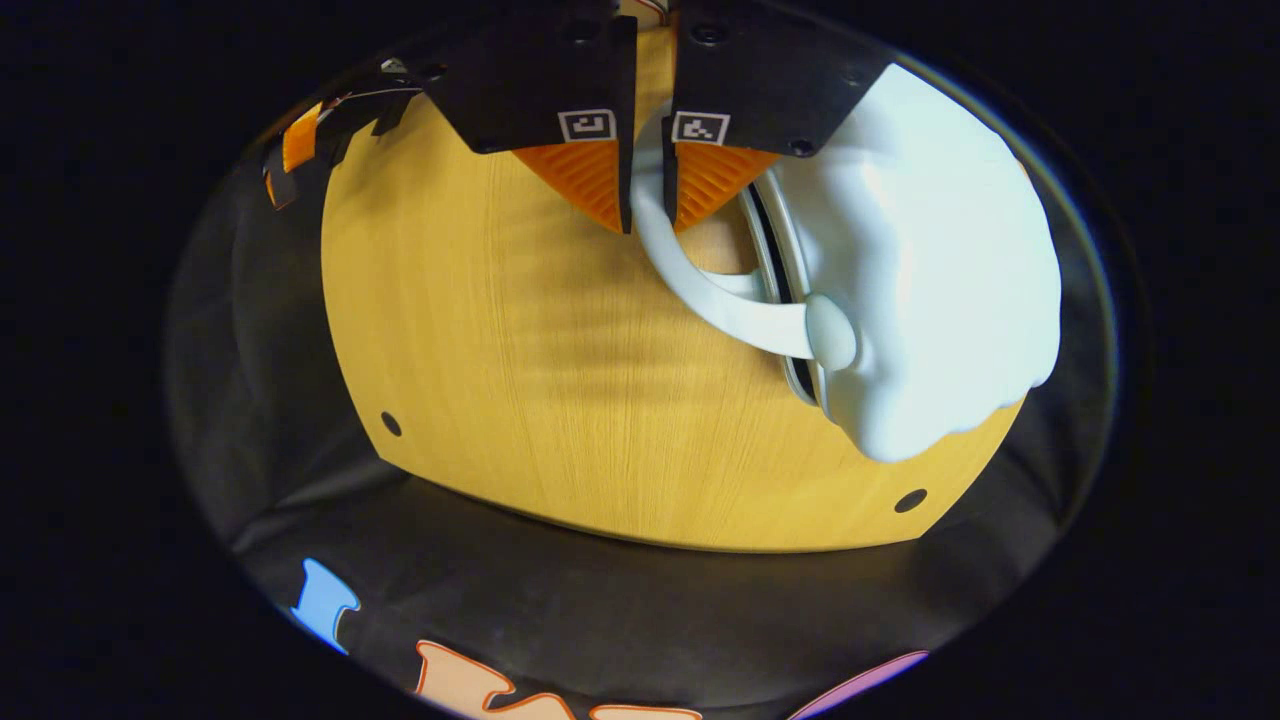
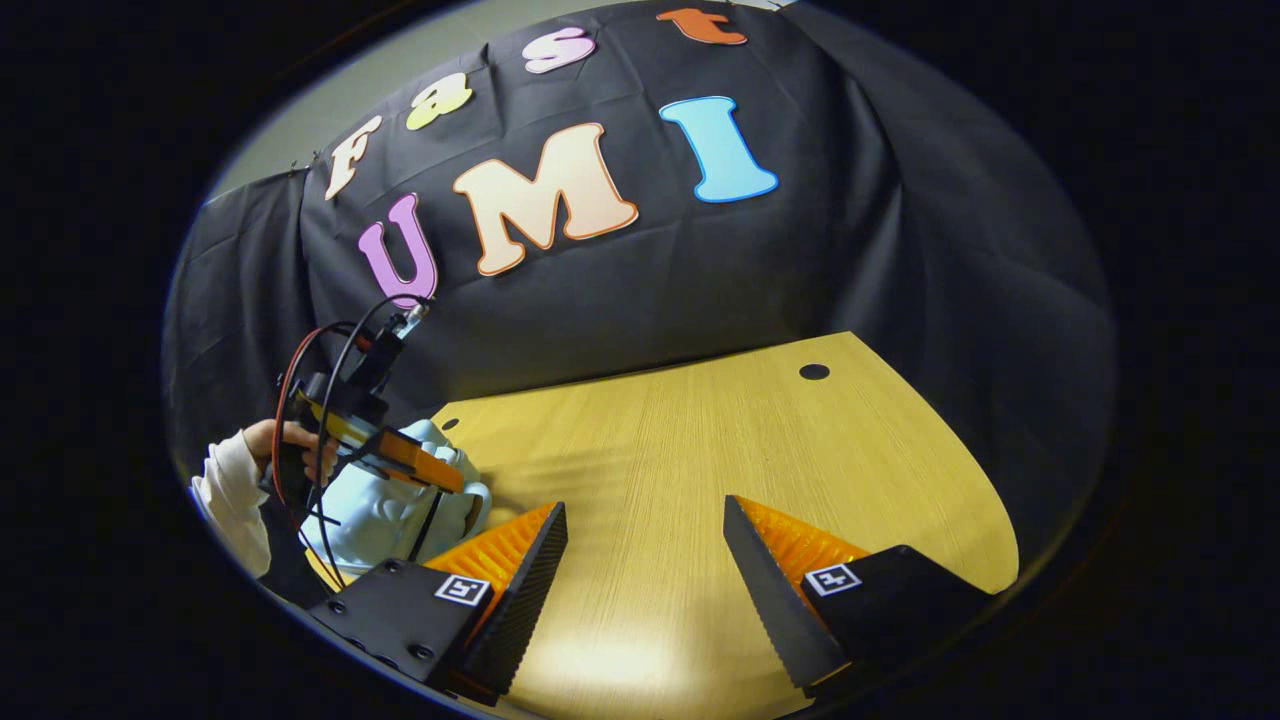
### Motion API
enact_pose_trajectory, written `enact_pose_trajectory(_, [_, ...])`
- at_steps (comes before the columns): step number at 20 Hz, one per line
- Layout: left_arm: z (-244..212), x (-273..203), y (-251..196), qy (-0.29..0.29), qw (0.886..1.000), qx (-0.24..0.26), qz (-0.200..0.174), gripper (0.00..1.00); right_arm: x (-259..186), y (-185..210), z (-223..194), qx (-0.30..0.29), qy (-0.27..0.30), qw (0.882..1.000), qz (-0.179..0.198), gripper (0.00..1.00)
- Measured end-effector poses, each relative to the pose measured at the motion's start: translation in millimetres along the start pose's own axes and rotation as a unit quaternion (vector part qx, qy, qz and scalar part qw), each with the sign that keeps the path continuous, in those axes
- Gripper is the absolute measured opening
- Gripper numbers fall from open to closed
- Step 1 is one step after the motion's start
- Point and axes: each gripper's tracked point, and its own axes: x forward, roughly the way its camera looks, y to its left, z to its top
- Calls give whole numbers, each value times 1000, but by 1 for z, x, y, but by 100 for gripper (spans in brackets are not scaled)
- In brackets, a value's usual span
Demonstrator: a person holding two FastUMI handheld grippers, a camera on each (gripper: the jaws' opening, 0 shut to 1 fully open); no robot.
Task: First open the suitcase, pack the skin care products into it, and then close the suitcase.
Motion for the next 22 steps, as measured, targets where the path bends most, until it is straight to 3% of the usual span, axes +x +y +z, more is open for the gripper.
enact_pose_trajectory(2, [0,1,3,0,1000,26,16,9,0,-2,4,2,-4,1000,-2,98])
enact_pose_trajectory(4, [1,-8,8,-17,998,48,23,19,-1,-3,10,2,-10,1000,-2,98])
enact_pose_trajectory(7, [3,-27,9,-54,995,63,53,84,-2,-4,18,-1,-24,1000,-2,98])
enact_pose_trajectory(8, [0,-30,3,-64,994,64,61,94,-3,-5,22,-1,-28,1000,-2,98])
enact_pose_trajectory(9, [-4,-40,-3,-68,994,65,63,97,-4,-6,26,0,-34,999,-2,98])
enact_pose_trajectory(12, [-19,-62,-14,-75,993,75,55,94,-7,-8,34,5,-48,999,-1,98])
enact_pose_trajectory(17, [-52,-77,-43,-51,995,85,20,95,-11,-12,40,8,-58,998,1,98])
enact_pose_trajectory(22, [-66,-78,-47,-41,995,89,20,95,-18,-16,42,4,-64,998,0,98])
